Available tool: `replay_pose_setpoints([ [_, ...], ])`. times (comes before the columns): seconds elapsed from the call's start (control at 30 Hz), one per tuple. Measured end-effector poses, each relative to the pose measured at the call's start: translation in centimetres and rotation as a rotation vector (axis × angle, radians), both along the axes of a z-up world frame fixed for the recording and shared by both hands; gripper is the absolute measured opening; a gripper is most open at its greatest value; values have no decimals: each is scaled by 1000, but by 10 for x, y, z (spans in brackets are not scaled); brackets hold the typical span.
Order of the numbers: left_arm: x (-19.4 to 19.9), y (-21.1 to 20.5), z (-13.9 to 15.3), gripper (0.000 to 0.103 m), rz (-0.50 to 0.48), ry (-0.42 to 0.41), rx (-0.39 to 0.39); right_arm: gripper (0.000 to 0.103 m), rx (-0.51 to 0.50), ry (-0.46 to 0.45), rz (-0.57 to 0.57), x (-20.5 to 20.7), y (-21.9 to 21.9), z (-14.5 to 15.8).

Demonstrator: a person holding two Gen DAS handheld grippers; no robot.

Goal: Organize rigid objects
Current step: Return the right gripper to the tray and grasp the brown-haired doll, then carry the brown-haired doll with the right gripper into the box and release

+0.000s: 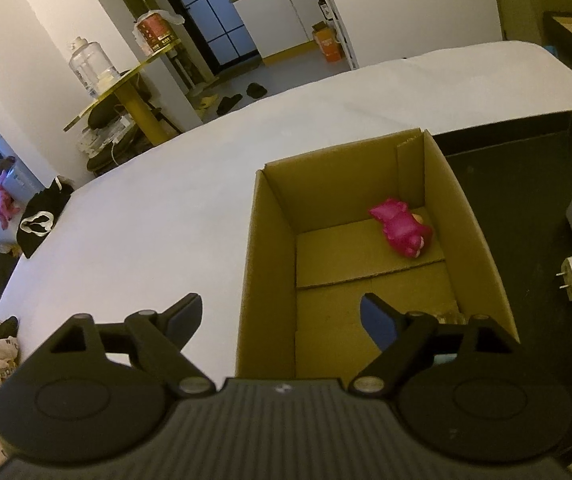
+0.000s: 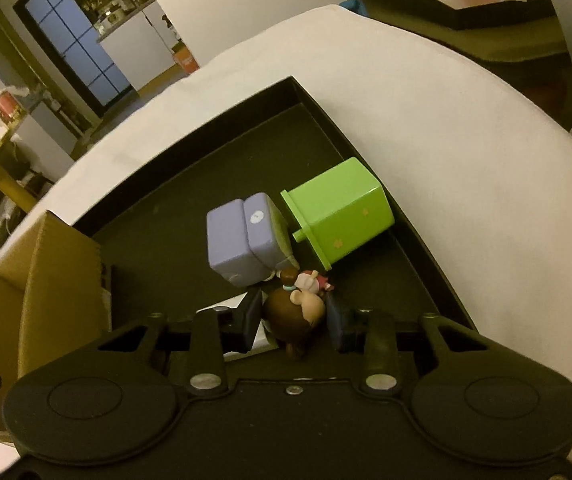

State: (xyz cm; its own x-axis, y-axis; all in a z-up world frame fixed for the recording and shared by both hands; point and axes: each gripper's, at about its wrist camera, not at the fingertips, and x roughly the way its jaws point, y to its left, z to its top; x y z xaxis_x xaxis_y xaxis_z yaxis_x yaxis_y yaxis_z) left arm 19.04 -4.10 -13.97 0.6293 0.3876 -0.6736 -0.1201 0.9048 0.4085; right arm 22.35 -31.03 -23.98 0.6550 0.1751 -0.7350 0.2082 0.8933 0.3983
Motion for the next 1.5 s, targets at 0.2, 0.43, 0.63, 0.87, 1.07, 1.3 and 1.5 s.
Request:
replay_pose_setpoints([
  [0.2,1,1,2,85,16,-9,-13,34,-3,-30,43,-9,0,9],
  [0.43,3,13,4,85,53,-13,-54,34,-35,-41,82,-8,9,27],
  [0.63,5,21,8,85,76,5,-106,34,-61,-57,110,-8,23,54],
  [0.87,2,25,10,85,81,10,-148,34,-99,-90,159,1,42,85],
  [1.07,4,33,10,85,74,7,-200,34,-121,-121,219,6,65,103],
  [1.3,4,46,6,85,110,-15,-270,34,-128,-113,336,12,98,110],
  [1.5,5,48,8,82,93,-24,-296,34,-144,-119,427,19,131,115],
])
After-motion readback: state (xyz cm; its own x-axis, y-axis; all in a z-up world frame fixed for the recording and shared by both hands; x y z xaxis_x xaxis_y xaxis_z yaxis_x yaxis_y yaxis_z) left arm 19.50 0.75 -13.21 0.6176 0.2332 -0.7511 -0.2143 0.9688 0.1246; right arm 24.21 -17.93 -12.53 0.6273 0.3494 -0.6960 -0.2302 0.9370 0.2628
